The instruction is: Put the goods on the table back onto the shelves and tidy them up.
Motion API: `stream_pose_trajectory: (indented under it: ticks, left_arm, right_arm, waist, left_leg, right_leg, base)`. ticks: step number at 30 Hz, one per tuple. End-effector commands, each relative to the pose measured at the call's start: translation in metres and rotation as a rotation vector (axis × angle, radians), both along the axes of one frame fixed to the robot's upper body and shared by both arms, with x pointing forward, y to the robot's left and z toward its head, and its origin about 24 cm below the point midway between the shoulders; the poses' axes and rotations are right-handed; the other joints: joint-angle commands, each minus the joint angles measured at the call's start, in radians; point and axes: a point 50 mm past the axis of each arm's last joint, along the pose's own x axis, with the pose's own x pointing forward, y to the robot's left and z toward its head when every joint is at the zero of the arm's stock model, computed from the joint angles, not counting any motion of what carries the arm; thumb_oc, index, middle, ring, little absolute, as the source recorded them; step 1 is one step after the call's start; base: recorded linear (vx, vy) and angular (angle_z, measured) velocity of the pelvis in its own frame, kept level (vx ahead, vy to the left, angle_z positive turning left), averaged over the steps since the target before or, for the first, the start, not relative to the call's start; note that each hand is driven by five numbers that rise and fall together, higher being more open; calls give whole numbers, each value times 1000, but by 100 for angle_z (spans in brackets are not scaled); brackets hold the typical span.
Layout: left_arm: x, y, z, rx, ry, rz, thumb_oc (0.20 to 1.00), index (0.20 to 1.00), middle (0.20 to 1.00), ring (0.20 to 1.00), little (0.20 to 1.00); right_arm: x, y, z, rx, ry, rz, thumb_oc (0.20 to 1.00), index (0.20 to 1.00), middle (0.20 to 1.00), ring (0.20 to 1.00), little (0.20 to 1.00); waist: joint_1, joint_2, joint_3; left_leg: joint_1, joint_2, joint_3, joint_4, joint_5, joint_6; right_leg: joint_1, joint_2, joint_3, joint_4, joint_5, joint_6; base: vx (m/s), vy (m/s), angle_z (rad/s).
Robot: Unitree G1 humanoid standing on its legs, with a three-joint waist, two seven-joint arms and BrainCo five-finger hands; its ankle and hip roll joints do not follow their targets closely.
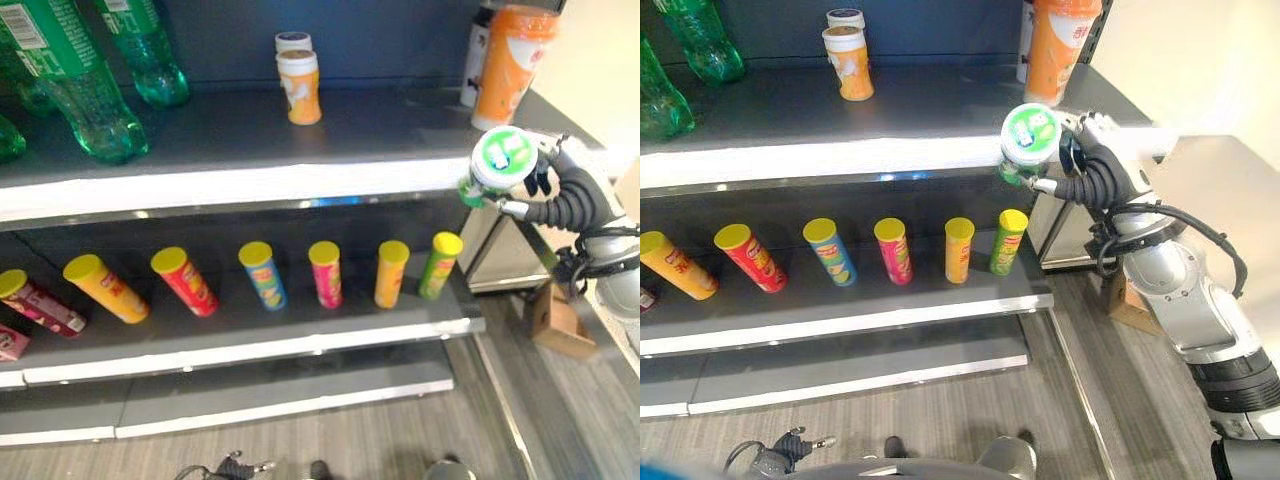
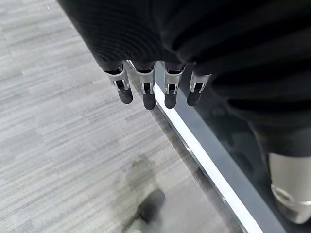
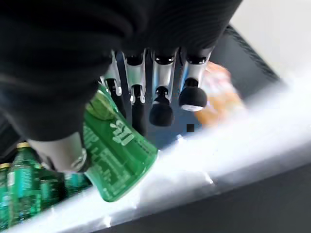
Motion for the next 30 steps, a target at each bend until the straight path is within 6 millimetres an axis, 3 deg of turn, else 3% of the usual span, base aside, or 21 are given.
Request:
stream_pose_trajectory:
  ticks: [1,3,12,18,25,30]
  left_arm:
    - [5,0,1,5,-11,-18,1000,1000,1000,1000,1000]
    - [-6,-5,-4,-16,20,-4,1000,1000,1000,1000,1000]
    - [-6,-17,-7,-44,36,-46,1000,1000,1000,1000,1000]
    - [-4,-22,-7,-58,19,-38,1000,1000,1000,1000,1000]
    - [-23,-17,-11,-44,82,-24,1000,1000,1000,1000,1000]
    - [-30,-15,-12,-40,100,-7,1000,1000,1000,1000,1000]
  right_arm:
    - [-10,-1,35,61,-165,25,200,200,200,200,200]
    - [-11,2,30,41,-135,40,200,200,200,200,200]
    - [-12,4,23,98,-56,122,200,200,200,200,200]
    - [14,28,23,49,41,203,200,200,200,200,200]
    - [38,69,40,2,111,355,200,200,200,200,200]
    - [56,80,40,11,166,358,200,200,200,200,200]
  waist:
    - [14,28,-15]
    - [17,21,-35]
    - [16,18,-52]
    - [48,10,-57]
    - [104,0,-63]
    - [128,1,-64]
  left_leg:
    - [23,94,72,29,-43,-122]
    - [31,109,74,42,-45,-133]
    - [25,132,68,66,-43,-148]
    - [29,142,60,76,-42,-156]
    - [30,138,41,71,-33,-161]
    - [29,132,30,65,-26,-162]
  right_leg:
    - [-1,1,6,16,-11,-23]
    - [36,17,-10,-17,-20,-26]
    - [64,26,-40,-36,-31,-37]
    - [92,26,-68,-41,-40,-44]
    - [114,19,-98,-36,-51,-49]
    - [125,11,-120,-29,-55,-50]
  base:
    - [146,-110,64]
    - [114,-101,23]
    - [28,-54,3]
    - [12,-50,3]
    - [21,-29,15]
    - [13,-6,24]
